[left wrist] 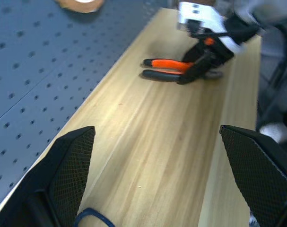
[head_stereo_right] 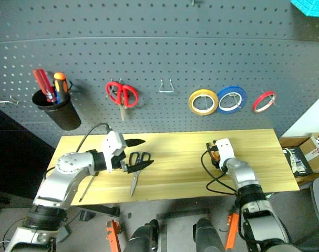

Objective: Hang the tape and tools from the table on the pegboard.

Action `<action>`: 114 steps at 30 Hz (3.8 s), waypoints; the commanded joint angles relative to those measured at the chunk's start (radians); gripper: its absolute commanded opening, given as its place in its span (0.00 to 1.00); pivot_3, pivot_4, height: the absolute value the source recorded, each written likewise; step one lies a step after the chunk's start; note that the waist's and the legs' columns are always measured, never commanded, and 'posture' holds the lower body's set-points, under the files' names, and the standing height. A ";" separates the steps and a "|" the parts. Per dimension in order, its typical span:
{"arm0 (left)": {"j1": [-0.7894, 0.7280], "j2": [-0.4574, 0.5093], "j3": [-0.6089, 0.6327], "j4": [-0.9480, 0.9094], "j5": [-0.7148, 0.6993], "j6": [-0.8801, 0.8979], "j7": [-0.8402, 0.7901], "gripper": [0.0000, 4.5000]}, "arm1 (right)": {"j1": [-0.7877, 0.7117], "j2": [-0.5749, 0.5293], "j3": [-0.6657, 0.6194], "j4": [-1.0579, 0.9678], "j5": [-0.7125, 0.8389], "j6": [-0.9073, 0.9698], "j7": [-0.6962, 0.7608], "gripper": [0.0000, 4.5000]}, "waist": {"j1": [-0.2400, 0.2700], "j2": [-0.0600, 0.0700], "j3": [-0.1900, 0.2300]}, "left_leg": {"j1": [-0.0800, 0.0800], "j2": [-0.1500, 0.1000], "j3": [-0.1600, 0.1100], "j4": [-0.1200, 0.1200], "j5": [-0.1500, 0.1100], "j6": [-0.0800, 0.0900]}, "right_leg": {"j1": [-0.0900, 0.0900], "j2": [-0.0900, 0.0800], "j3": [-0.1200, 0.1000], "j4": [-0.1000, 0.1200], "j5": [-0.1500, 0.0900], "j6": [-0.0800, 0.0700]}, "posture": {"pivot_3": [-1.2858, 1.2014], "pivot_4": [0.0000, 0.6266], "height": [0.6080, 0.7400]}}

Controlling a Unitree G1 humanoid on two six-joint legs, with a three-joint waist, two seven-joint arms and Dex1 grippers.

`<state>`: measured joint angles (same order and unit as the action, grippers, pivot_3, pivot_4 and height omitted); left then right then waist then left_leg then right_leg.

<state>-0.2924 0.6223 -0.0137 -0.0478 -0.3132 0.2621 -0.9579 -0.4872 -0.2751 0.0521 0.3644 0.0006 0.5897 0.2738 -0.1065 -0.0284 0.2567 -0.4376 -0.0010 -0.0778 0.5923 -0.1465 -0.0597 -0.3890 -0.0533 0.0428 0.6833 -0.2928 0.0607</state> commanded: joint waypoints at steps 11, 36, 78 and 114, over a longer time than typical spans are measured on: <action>0.051 -0.043 0.297 -0.065 -0.132 -0.025 0.184 1.00 | 0.143 0.238 0.133 -0.948 0.034 -0.091 -0.110 0.55 | 0.024 0.000 0.000 | 0.003 0.012 0.000 0.002 0.001 -0.003 | 0.001 0.010 -0.001 -0.003 0.004 -0.003 | 0.50 0.32 1.00; -0.014 -0.140 0.235 -0.195 -0.221 0.050 0.288 1.00 | -0.666 0.285 0.018 0.302 0.001 -0.883 -0.100 0.55 | 0.056 -0.002 -0.001 | 0.002 0.017 0.001 -0.004 0.009 -0.005 | -0.001 0.016 -0.002 -0.003 0.014 -0.012 | 0.53 0.32 1.00; 0.004 -0.189 0.145 -0.168 -0.040 0.135 0.486 1.00 | -0.174 0.174 0.037 -0.162 0.096 -0.518 0.036 0.99 | 0.076 -0.002 -0.001 | 0.002 0.017 0.000 -0.004 0.011 -0.005 | 0.000 0.016 -0.002 -0.003 0.013 -0.012 | 0.52 0.34 1.00; -0.107 -0.363 0.052 0.301 0.157 0.649 0.800 0.38 | 0.184 -0.098 -0.029 -1.083 0.590 0.566 0.048 1.00 | 0.053 -0.003 -0.001 | -0.013 0.029 0.015 0.002 0.009 -0.007 | -0.015 0.020 -0.001 -0.003 0.010 -0.007 | 0.48 0.36 1.00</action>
<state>-0.4049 0.2478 0.0473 0.2197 -0.1710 0.9199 -0.1456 -0.2894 -0.3845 0.0648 -0.7050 0.5660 1.1441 0.3357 -0.0535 -0.0311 0.2562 -0.4507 0.0277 -0.0630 0.5941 -0.1370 -0.0664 -0.4040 -0.0333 0.0422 0.6799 -0.2824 0.0543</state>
